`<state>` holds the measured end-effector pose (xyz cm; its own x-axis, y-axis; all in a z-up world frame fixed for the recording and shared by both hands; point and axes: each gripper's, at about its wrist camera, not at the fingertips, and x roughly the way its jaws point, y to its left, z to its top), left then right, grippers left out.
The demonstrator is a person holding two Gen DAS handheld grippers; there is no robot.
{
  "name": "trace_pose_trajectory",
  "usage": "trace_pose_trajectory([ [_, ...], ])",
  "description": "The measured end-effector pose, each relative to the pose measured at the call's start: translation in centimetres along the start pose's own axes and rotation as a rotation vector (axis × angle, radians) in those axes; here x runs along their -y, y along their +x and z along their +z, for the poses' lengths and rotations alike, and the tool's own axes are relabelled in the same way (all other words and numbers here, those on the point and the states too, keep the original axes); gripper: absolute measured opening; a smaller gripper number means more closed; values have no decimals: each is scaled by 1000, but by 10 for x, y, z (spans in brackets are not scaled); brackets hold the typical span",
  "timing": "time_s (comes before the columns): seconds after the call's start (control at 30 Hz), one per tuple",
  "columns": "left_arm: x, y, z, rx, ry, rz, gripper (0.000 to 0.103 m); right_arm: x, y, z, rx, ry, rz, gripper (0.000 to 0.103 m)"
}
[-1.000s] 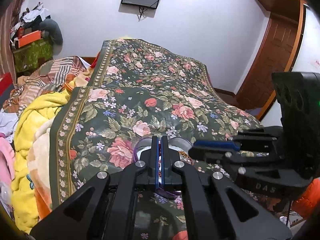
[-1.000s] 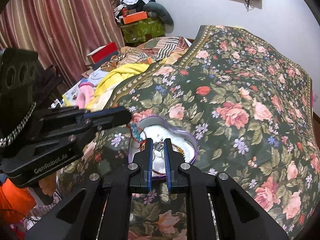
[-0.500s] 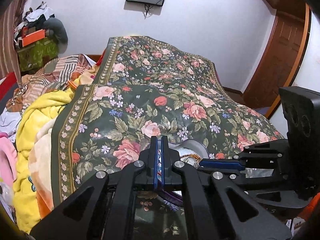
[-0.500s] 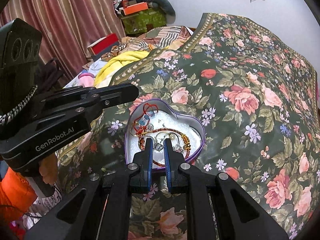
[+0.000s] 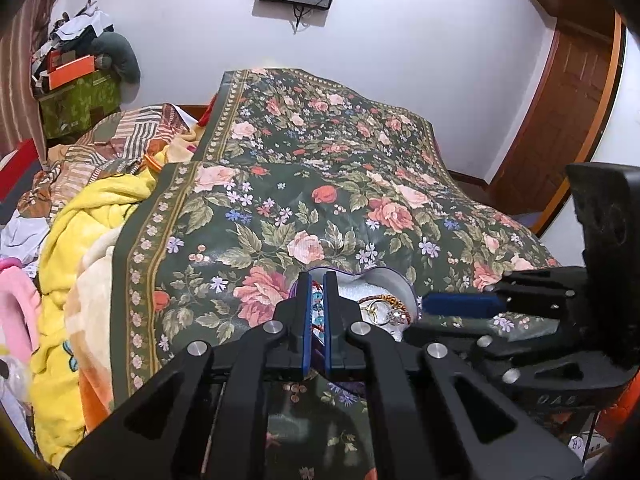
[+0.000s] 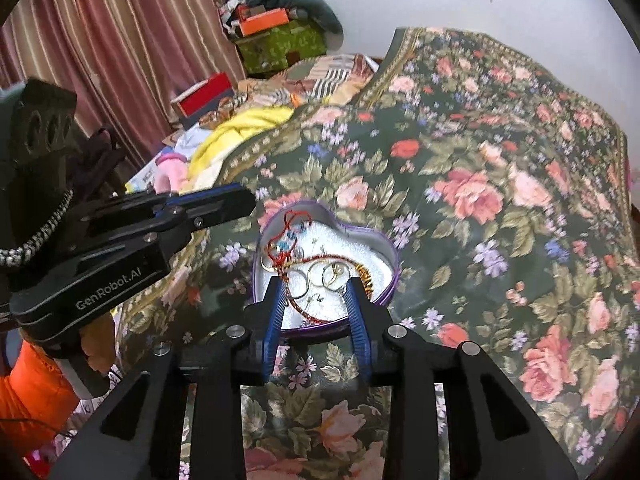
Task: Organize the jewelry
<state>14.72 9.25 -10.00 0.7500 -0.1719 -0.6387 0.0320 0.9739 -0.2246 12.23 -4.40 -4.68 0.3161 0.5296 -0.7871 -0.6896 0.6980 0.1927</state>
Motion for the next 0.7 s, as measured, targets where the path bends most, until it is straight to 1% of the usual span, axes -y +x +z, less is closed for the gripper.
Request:
trace_pose_trajectory([
  [0.2, 11, -31, 4, 57, 18, 10, 1, -6, -47, 6, 145, 2, -55, 28],
  [0.3, 22, -55, 6, 107, 45, 23, 1, -15, -77, 7, 231, 1, -85, 28],
  [0.47, 47, -107, 7, 215, 92, 33, 1, -36, -125, 0, 378, 0, -134, 28],
  [0.57, 65, -142, 4, 292, 123, 46, 1, -47, -153, -7, 459, 22, -134, 28],
  [0.63, 77, -166, 0, 345, 145, 59, 3, -57, -170, -13, 514, 29, -148, 28],
  [0.7, 85, -183, -4, 378, 157, 63, 6, -66, -185, -20, 561, 31, -152, 29],
])
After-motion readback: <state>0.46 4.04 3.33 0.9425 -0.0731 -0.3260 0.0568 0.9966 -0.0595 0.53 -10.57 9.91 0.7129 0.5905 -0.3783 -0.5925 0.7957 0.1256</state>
